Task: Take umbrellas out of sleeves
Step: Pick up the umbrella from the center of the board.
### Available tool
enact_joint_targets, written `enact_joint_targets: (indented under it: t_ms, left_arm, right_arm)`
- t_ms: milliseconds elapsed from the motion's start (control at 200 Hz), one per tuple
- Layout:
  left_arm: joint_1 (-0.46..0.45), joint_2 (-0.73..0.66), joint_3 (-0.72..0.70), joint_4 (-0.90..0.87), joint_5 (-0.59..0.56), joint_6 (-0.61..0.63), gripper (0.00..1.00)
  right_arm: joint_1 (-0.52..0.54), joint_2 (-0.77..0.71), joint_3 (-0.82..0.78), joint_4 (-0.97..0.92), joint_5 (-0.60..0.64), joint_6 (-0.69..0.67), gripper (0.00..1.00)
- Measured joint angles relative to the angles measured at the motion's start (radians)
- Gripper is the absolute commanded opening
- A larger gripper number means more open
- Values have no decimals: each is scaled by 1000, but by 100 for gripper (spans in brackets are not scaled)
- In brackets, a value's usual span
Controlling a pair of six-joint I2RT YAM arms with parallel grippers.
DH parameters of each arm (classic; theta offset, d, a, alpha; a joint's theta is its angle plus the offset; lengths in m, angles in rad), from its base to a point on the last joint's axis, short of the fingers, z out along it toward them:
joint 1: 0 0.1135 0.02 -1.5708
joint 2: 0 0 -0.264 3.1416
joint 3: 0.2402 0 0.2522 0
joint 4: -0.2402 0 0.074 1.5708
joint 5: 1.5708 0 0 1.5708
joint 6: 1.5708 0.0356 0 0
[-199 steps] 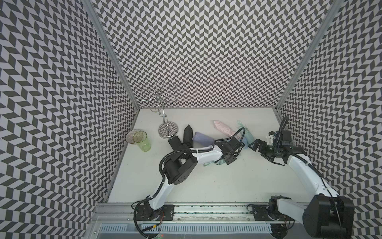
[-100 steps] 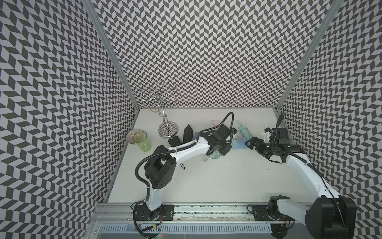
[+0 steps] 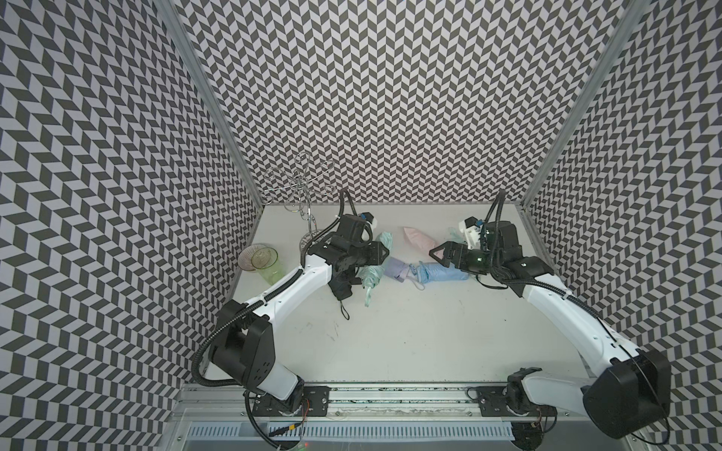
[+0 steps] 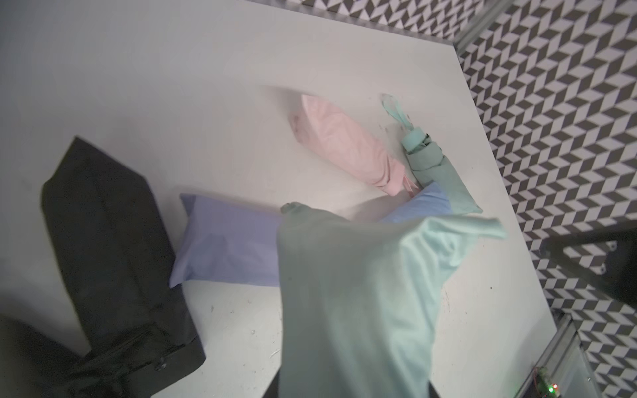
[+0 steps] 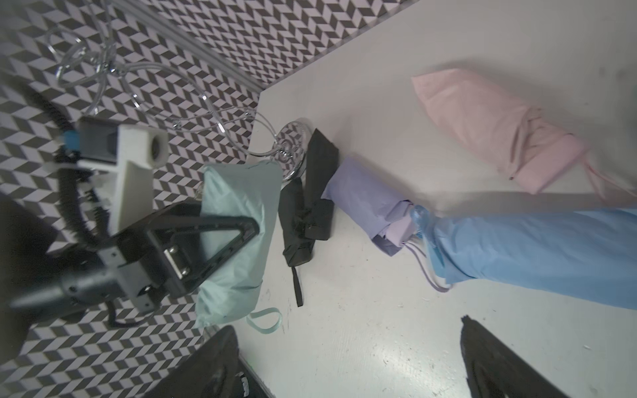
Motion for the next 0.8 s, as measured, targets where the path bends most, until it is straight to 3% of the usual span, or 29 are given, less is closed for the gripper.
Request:
enact_joint_targets:
  t_ms: [155,270,476,801]
  left_arm:
    - [83,1,-3,-12,55,-164,0]
    - [111,2,-33,4,103,-291,0]
    - [113,38,-43,8,166,-420,0]
    - [113,44,-56,25,203,-492,0]
  right_arm:
    - [112,17,1,94,-76,-2,100]
    - [259,64,31,117,-76,-35,100]
    - [469,151,127,114,80,-113,100]
    - [594,280,217,110,351,-196,100]
